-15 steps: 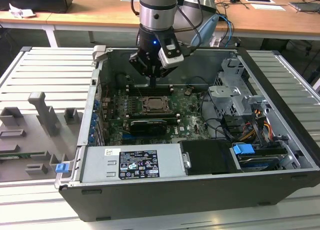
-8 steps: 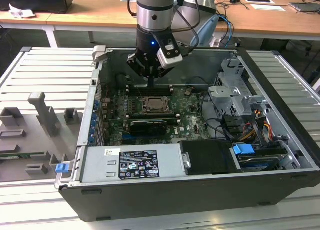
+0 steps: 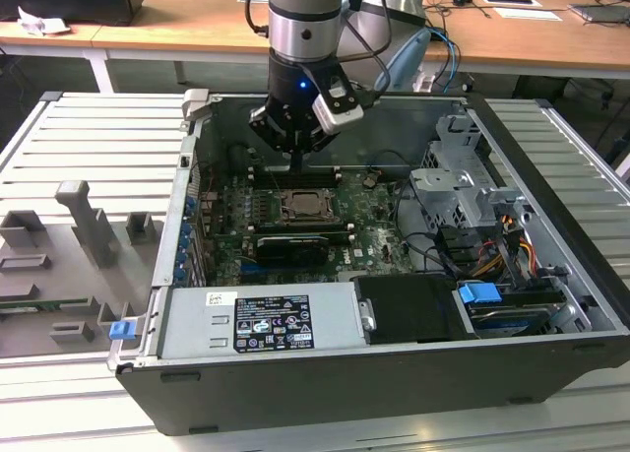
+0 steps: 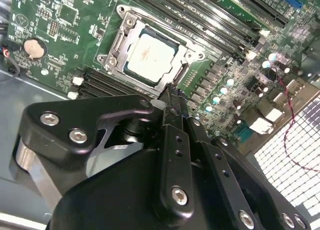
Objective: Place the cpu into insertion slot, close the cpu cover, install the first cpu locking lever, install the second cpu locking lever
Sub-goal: 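Install the first cpu locking lever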
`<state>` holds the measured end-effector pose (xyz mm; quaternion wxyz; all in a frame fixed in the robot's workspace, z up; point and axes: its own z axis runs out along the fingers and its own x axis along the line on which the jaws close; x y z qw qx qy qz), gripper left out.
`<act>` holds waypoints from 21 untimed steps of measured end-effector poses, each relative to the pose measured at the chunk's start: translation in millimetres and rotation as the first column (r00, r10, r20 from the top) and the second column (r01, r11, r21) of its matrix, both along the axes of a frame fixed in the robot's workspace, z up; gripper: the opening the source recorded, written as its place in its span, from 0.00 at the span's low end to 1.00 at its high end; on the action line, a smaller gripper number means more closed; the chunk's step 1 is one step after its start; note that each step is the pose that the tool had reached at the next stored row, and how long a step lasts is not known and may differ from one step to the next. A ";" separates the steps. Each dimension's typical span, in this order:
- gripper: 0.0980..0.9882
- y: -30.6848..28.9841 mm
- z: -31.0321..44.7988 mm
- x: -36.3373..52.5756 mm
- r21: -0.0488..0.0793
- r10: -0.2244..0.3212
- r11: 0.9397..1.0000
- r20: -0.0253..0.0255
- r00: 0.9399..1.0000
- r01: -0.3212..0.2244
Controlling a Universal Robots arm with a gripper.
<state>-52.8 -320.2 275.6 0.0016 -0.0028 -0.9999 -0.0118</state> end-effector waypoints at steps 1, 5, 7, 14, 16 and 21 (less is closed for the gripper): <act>0.01 0.0 -0.1 -1.1 0.000 0.006 1.000 0.000 1.000 -0.006; 0.01 0.0 0.0 -4.8 0.000 0.011 1.000 0.000 1.000 -0.011; 0.01 -0.1 0.0 -7.4 0.000 0.014 1.000 0.000 1.000 -0.014; 0.01 -0.1 0.0 -14.9 0.000 0.015 1.000 0.000 1.000 -0.015; 0.01 -0.1 0.0 -18.2 0.000 0.015 1.000 0.000 1.000 -0.015; 0.01 -0.1 0.0 -25.5 0.000 0.015 1.000 0.000 1.000 -0.015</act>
